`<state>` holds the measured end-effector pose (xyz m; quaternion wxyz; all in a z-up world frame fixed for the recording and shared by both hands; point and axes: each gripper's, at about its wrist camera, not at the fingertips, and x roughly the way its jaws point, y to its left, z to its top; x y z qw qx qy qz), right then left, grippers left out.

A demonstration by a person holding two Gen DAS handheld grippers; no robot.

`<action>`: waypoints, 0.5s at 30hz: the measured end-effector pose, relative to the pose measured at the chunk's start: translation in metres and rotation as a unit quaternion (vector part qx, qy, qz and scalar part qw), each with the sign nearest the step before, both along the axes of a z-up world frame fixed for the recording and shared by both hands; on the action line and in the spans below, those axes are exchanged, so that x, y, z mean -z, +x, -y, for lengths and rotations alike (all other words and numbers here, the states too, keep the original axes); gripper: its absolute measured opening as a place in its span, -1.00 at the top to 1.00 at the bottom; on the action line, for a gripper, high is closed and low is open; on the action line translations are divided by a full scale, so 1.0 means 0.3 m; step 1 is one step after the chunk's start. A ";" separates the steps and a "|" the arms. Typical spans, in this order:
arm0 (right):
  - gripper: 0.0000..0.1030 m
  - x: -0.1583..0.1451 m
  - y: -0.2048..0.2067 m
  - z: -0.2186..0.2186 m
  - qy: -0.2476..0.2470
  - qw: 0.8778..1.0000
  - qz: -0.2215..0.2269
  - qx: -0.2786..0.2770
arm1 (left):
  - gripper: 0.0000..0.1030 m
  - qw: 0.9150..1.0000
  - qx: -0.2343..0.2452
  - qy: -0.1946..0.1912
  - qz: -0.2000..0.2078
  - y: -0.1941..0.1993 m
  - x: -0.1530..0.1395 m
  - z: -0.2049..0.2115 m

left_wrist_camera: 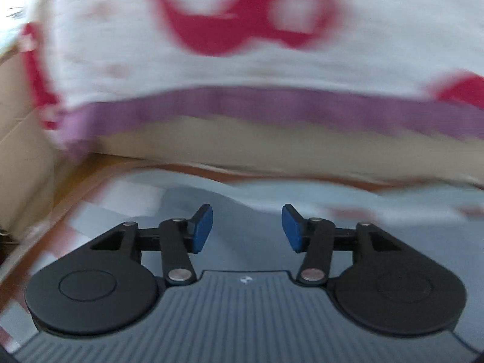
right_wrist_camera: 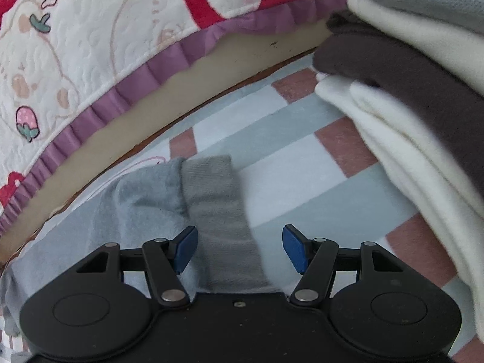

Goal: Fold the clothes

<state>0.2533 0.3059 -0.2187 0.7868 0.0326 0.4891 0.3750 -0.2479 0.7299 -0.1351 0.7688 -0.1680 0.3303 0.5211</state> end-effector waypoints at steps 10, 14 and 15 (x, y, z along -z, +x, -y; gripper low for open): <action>-0.50 0.024 0.086 -0.116 0.066 0.994 -0.080 0.042 | -0.10 0.967 0.148 -0.156 0.137 0.304 0.026 0.573; -0.62 -0.005 0.117 -0.198 0.052 0.996 -0.068 0.021 | -0.09 0.957 0.186 -0.181 0.127 0.379 0.087 0.695; -0.70 -0.010 0.126 -0.220 0.043 0.997 -0.055 0.014 | -0.09 0.954 0.196 -0.188 0.124 0.398 0.102 0.725</action>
